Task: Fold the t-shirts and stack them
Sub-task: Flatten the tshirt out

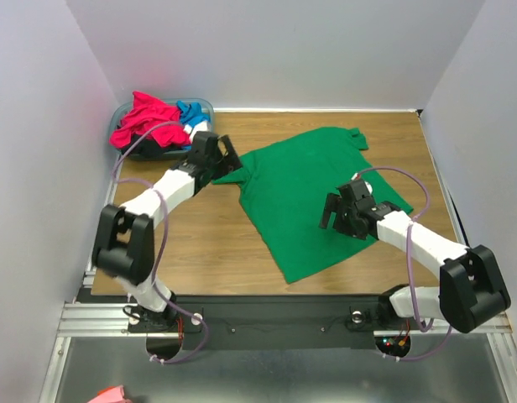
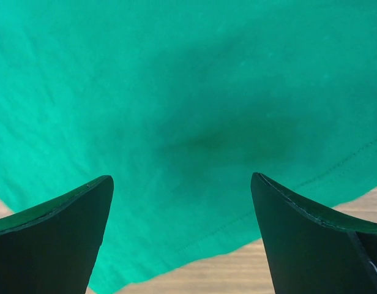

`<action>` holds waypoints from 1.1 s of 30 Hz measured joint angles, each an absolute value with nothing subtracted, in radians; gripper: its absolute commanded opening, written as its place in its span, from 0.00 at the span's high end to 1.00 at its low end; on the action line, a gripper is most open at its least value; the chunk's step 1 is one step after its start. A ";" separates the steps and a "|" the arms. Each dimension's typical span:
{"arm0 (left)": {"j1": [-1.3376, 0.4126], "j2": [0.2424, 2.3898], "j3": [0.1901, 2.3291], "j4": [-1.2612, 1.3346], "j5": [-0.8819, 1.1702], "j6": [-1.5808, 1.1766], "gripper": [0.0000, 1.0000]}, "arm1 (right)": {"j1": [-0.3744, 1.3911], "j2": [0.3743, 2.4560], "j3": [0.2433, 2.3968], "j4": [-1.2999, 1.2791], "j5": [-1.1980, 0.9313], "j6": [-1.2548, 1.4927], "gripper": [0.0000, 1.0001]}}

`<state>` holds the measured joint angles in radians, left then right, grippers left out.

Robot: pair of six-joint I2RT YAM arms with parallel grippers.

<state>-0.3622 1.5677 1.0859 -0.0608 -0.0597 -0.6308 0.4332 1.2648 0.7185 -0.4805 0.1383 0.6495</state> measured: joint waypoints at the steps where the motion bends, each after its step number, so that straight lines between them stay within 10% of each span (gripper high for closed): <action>1: -0.363 1.612 1.125 -0.054 -0.053 -0.621 0.01 | 0.433 1.274 0.719 -0.473 0.144 0.658 0.00; 14: -0.364 1.991 1.324 -0.017 -0.040 -0.560 0.02 | 0.364 1.504 0.798 -0.443 0.308 0.728 0.00; 33: -0.844 1.477 0.717 0.046 -0.007 -0.919 0.02 | 0.191 2.017 1.406 -0.385 0.306 0.389 0.00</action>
<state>-0.8436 1.4773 0.7174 0.0463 -0.0074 -0.9188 0.1913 2.0167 1.4055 -0.3847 0.3061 0.3893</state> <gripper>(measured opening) 0.985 0.997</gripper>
